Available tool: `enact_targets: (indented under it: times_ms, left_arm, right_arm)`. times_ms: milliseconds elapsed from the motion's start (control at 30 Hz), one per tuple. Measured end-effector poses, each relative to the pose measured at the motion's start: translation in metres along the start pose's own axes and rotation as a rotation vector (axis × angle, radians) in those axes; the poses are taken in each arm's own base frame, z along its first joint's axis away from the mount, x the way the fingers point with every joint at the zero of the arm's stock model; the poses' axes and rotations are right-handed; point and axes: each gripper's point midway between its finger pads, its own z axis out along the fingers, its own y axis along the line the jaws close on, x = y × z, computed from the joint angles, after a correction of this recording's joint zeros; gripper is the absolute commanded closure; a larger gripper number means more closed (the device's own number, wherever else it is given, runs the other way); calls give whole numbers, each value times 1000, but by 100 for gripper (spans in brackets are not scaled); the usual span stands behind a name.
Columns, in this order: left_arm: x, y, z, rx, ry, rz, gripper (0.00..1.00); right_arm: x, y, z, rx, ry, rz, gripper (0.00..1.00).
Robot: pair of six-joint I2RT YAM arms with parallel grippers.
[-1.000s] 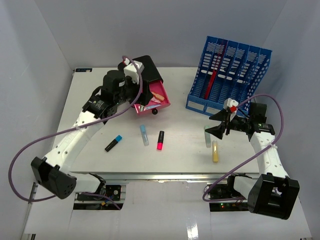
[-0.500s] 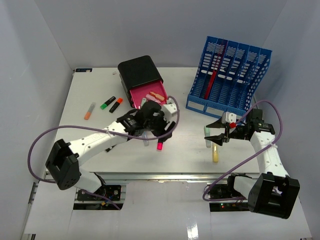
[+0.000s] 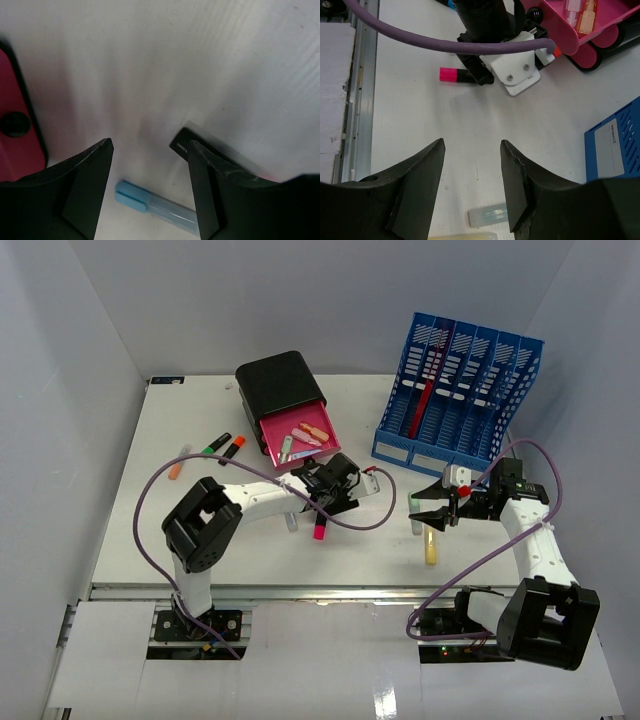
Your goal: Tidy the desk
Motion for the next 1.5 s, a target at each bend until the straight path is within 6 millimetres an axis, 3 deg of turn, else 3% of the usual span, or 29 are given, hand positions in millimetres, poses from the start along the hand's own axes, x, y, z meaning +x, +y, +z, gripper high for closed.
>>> enact_targets:
  times_ms: [167,600,867,1233,1367,1500]
  left_arm:
    - [-9,30,6,-82,8,39,28]
    - [2,58,3,-179,53,56,26]
    - [-1,88,-5,-264,44,-18,23]
    - [-15,114,-26,-350,-47,-159,16]
    - [-7,133,-27,-367,-66,-206,14]
    - [15,158,-26,-393,-50,-269,12]
  right_arm:
    - [-1,0,0,-1,0,-1,45]
    - [-1,0,0,-1,0,1,46]
    - [-1,0,0,-1,-3,3,46]
    - [23,-12,-6,25,5,84,46]
    - [34,-15,-12,47,9,134,45]
    - [38,-17,-17,70,9,149,45]
